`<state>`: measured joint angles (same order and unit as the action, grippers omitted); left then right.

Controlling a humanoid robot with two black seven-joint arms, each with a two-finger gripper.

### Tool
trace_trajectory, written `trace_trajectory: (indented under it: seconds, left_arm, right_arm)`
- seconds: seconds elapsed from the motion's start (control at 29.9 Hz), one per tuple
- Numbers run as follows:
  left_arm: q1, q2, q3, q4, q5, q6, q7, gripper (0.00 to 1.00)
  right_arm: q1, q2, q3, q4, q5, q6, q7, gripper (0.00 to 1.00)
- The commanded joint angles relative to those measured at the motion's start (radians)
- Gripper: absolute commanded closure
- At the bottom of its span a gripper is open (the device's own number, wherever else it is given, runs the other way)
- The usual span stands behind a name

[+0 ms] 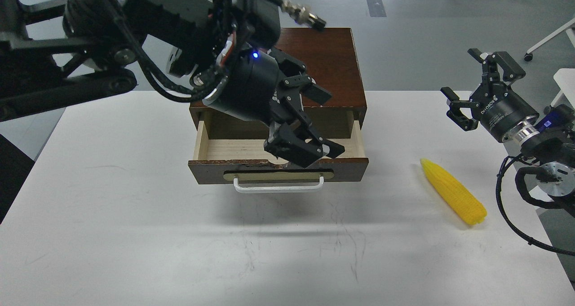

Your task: Put corn in drawer with both arms

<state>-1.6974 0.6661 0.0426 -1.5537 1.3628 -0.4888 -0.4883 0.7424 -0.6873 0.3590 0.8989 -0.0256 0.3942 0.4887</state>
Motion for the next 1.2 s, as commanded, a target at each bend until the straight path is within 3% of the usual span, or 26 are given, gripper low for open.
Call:
trace_trajectory:
  seconds: [0.0, 0.4, 0.57, 0.74, 1.04, 1.17]
  left_arm:
    - [0.053, 0.055, -0.024, 0.038, -0.161, 0.0, 0.0, 0.02]
    - [0.32, 0.142, -0.053, 0.259, -0.96, 0.001, 0.0, 0.02]
    - [0.416, 0.141, -0.053, 0.317, -1.143, 0.117, 0.0, 0.02]
    - [0.513, 0.136, -0.081, 0.365, -1.243, 0.144, 0.0, 0.02]
    - [0.805, 0.101, -0.371, 0.471, -1.332, 0.125, 0.0, 0.02]
    - [0.867, 0.072, -0.483, 0.553, -1.332, 0.043, 0.0, 0.01]
  right_arm:
    - [0.0, 0.0, 0.0, 0.0, 0.0, 0.0, 0.0, 0.0]
    - [0.002, 0.0, 0.0, -0.006, 0.0, 0.0, 0.0, 0.0]
    - [0.003, -0.001, -0.002, -0.006, -0.002, 0.002, 0.0, 0.0]
    - [0.006, -0.001, -0.002, -0.008, -0.002, 0.002, 0.0, 0.0]
    - [0.035, -0.069, -0.005, -0.006, -0.005, 0.015, 0.0, 0.0]
    - [0.04, -0.107, 0.014, -0.009, -0.004, 0.05, 0.0, 0.0]
